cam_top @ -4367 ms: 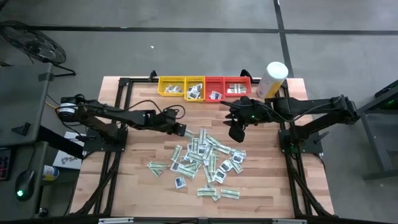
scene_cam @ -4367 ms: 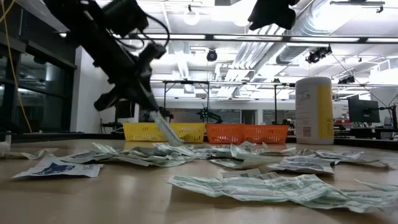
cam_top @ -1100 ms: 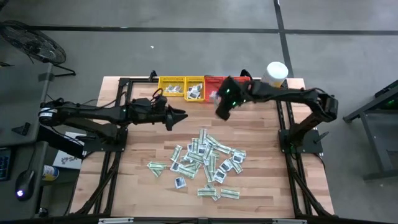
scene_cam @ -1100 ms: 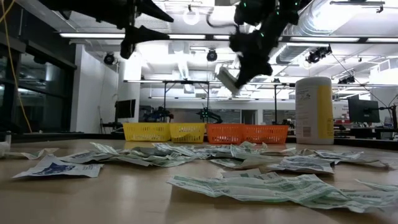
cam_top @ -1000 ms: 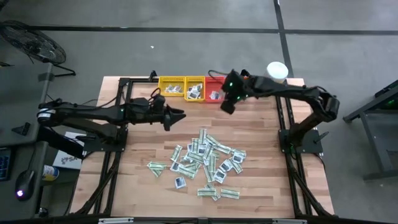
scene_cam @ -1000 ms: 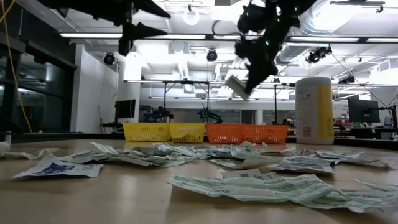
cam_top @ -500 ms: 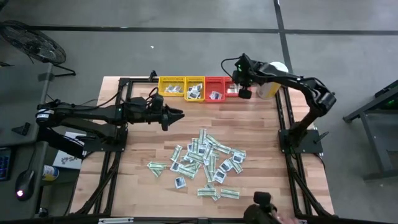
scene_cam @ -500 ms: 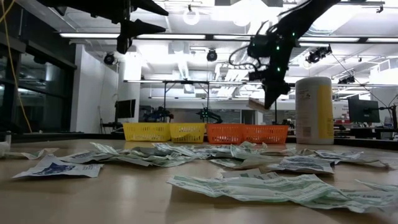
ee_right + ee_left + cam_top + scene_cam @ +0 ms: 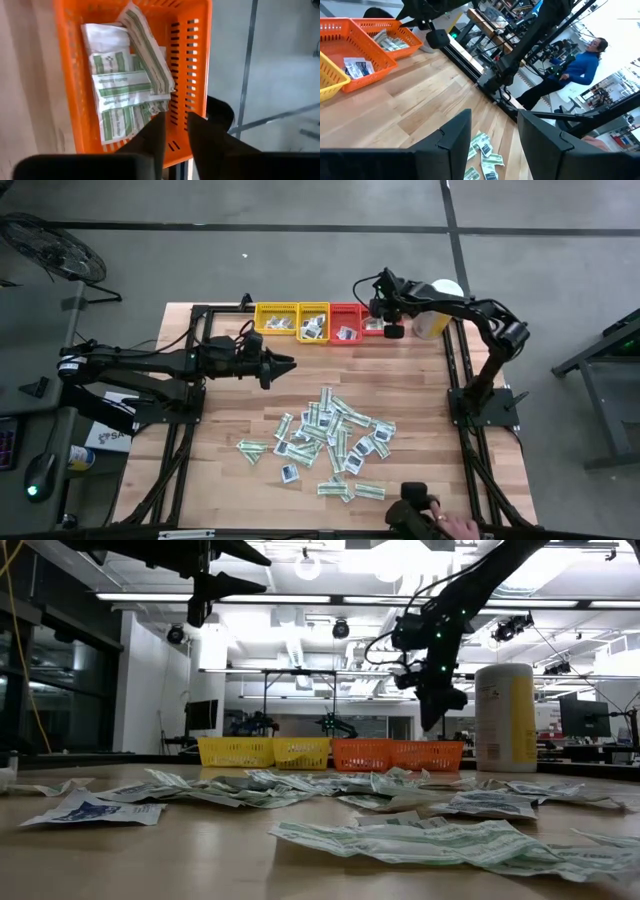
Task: Pick & Place First Aid Supplies
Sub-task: Put the green pad into the right orange bin
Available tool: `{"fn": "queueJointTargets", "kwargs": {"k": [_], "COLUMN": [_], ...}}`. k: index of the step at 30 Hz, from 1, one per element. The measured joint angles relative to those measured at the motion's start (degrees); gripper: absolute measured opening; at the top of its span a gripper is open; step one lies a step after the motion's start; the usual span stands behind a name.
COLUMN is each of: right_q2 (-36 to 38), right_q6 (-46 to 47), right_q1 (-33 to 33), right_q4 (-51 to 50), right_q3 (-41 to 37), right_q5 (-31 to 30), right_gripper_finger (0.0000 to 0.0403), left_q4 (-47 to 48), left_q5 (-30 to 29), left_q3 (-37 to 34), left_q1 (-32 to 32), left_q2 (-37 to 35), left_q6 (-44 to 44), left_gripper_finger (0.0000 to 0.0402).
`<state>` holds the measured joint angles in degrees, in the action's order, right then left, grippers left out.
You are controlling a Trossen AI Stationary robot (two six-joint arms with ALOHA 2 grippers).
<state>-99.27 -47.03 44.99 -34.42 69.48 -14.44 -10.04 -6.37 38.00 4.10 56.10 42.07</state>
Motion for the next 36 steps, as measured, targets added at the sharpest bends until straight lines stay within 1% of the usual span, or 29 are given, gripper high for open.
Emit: {"fn": "queueJointTargets", "kwargs": {"k": [5,7,10,13,15,19,25,27,28,32,36], "right_q2": [1.0,2.0,3.9,6.2,8.0,11.2,13.4,13.4,13.4,13.4,13.4], "right_q6": [6.5,8.9,13.8,21.9,26.9,36.7,52.0,57.1,59.7,69.5,75.6], "right_q1": [-1.0,-2.0,-3.7,-5.7,-7.0,-9.4,-13.4,-15.5,-16.7,-22.5,-28.1], "right_q4": [-1.3,-2.6,-5.0,-7.7,-10.6,-16.4,-20.6,-20.8,-20.8,-20.8,-20.6], "right_q3": [0.0,0.0,0.0,0.0,0.0,0.0,0.0,0.0,0.0,0.0,0.0], "right_q5": [-2.8,-2.6,-1.5,-1.1,0.5,9.1,28.8,32.1,32.2,29.0,27.7], "right_gripper_finger": [0.0124,0.0134,0.0142,0.0144,0.0145,0.0145,0.0145,0.0145,0.0145,0.0145,0.0145], "left_q4": [0.0,0.2,0.9,1.7,2.2,3.0,3.1,3.1,3.1,4.4,6.3], "left_q5": [0.0,0.0,0.0,0.0,0.0,-0.1,0.3,0.4,0.5,0.5,1.8], "left_q3": [0.0,0.0,0.0,0.0,0.0,0.0,0.0,0.0,0.0,0.0,0.0], "left_q1": [0.0,0.0,0.0,0.0,0.0,0.0,0.0,0.0,0.0,0.0,0.0], "left_q2": [0.0,0.0,0.0,0.0,0.0,0.0,0.0,0.0,0.0,0.0,0.0], "left_q6": [0.2,0.1,0.1,0.1,0.1,0.1,0.1,-0.7,-1.2,-1.7,-1.8], "left_gripper_finger": [0.0161,0.0161,0.0161,0.0161,0.0161,0.0161,0.0161,0.0161,0.0161,0.0161,0.0161]}}
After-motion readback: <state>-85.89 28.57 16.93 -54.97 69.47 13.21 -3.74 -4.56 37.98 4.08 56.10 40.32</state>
